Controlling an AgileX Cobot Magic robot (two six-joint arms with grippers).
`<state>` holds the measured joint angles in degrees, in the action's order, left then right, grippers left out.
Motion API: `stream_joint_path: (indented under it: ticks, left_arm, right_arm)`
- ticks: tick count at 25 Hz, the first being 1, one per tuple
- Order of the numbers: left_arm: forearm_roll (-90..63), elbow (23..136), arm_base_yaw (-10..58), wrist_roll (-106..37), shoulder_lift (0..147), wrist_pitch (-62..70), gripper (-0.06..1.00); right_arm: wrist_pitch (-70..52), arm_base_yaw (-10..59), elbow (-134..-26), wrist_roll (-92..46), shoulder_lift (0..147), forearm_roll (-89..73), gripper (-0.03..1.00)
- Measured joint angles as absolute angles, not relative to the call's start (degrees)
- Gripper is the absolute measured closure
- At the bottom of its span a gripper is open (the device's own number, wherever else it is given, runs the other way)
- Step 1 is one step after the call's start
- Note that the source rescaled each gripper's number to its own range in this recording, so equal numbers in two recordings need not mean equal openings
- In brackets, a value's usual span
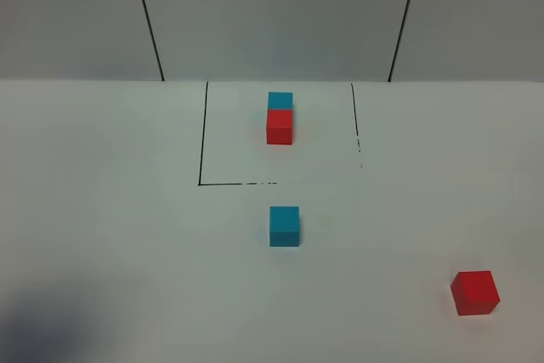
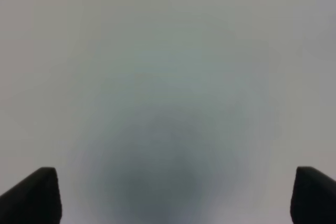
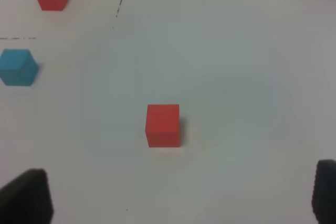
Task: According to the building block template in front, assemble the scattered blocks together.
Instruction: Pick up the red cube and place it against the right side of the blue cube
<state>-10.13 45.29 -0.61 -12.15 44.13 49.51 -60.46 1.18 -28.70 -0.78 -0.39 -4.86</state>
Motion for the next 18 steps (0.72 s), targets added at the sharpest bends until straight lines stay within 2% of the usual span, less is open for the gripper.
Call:
stream_joint_path:
  ticks: [9,18]
  left_arm:
    - [-10.13,37.97,0.83,-11.49,19.07,56.99,0.08]
    - [-9.84,30.66,0.83,-11.35,0.34,60.14,0.12]
  right_arm:
    - [-60.46,1.18,-28.7,-0.78,-0.39,-4.86,-0.03]
    - [-60.46,1.18,-28.7,-0.78,-0.39,-4.86,-0.03]
